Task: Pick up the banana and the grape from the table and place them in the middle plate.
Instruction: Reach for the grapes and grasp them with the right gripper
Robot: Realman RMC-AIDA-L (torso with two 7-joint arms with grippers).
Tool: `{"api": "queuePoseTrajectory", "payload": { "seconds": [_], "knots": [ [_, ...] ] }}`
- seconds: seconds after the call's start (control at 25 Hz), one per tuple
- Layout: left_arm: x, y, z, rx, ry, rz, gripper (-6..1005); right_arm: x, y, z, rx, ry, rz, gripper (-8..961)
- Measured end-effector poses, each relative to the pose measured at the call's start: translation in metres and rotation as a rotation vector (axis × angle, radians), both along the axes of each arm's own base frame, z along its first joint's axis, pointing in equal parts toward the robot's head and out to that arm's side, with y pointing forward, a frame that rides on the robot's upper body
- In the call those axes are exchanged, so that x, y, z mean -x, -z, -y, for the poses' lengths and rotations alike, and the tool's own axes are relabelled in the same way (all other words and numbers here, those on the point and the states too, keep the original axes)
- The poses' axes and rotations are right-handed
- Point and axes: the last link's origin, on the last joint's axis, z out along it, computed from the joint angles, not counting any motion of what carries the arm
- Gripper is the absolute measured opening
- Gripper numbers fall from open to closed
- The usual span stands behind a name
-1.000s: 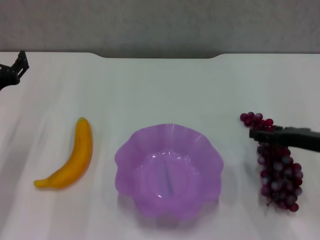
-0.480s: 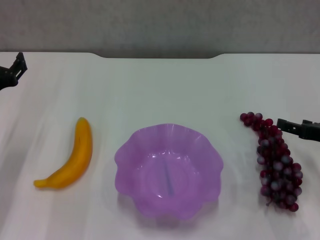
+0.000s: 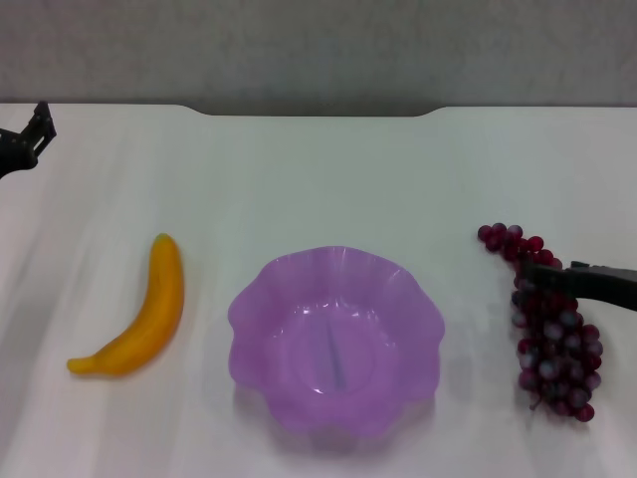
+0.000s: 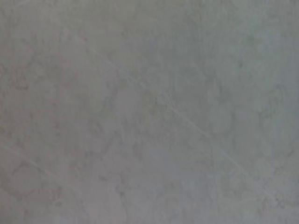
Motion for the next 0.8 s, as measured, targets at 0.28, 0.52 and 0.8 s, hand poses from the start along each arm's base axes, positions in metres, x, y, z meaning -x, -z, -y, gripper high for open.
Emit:
{"api": "queuePoseTrajectory", "payload": {
  "seconds": [0.28, 0.52, 0.8],
  "knots": [
    [0.000, 0.000, 0.000, 0.000, 0.000, 0.000, 786, -0.003, 0.011, 0.005, 0.006, 0.016, -0.034, 795],
    [-0.001, 0.000, 0.000, 0.000, 0.003, -0.001, 786, -0.006, 0.019, 0.005, 0.033, 0.021, -0.023, 784],
    [-0.002, 0.001, -0.001, 0.000, 0.004, 0.000, 786, -0.008, 0.027, 0.004, 0.060, 0.029, -0.010, 771]
  ]
}}
